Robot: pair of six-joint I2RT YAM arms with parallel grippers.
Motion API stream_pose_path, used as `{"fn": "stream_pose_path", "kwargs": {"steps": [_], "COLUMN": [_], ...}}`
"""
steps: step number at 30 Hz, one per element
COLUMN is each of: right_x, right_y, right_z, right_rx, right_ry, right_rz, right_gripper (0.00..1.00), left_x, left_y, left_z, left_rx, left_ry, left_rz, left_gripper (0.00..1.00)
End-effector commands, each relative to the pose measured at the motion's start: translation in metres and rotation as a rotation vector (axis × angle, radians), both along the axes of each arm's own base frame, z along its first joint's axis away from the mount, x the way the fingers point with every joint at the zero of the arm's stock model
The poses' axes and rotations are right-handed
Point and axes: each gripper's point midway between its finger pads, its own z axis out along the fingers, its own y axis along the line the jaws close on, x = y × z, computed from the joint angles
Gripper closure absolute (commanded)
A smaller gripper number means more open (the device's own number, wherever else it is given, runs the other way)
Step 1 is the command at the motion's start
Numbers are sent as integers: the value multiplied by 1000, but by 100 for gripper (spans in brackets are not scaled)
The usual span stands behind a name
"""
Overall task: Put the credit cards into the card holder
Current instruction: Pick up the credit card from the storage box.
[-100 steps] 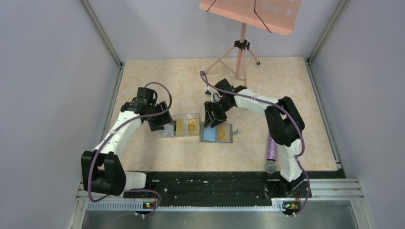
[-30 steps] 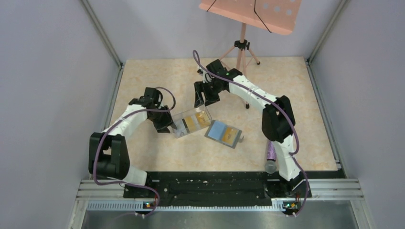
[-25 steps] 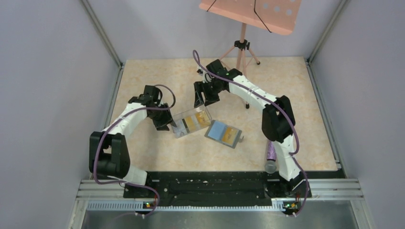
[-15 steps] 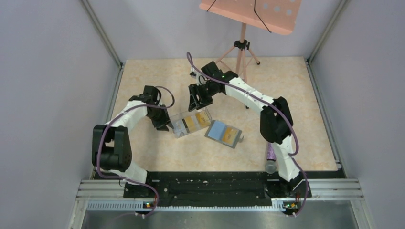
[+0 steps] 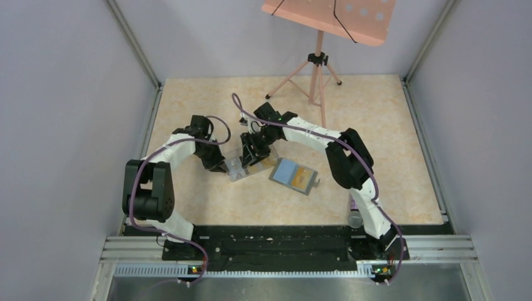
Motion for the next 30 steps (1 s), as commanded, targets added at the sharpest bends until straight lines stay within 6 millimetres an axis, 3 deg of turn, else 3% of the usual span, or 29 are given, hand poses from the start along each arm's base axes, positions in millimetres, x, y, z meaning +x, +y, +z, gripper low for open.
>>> {"fn": "stream_pose_path", "kwargs": {"steps": [1, 9, 20, 25, 30], "right_x": [12, 10, -2, -9, -18], "right_y": [15, 18, 36, 45, 60], "right_z": [-12, -51, -79, -76, -47], "right_rx": [16, -69, -146, -108, 5], "right_ry": [-45, -35, -32, 15, 93], "right_rz": [-7, -26, -36, -18, -2], "right_gripper": [54, 55, 56, 56, 59], "left_x": [4, 5, 3, 4, 5], "left_y": [-3, -11, -29, -30, -31], "left_z": [-2, 1, -2, -1, 0], "left_rx": [-23, -65, -103, -107, -108], "left_ry": [-15, -19, -3, -5, -11], "left_rz": [6, 3, -18, -25, -29], "left_gripper": [83, 99, 100, 100, 100]}}
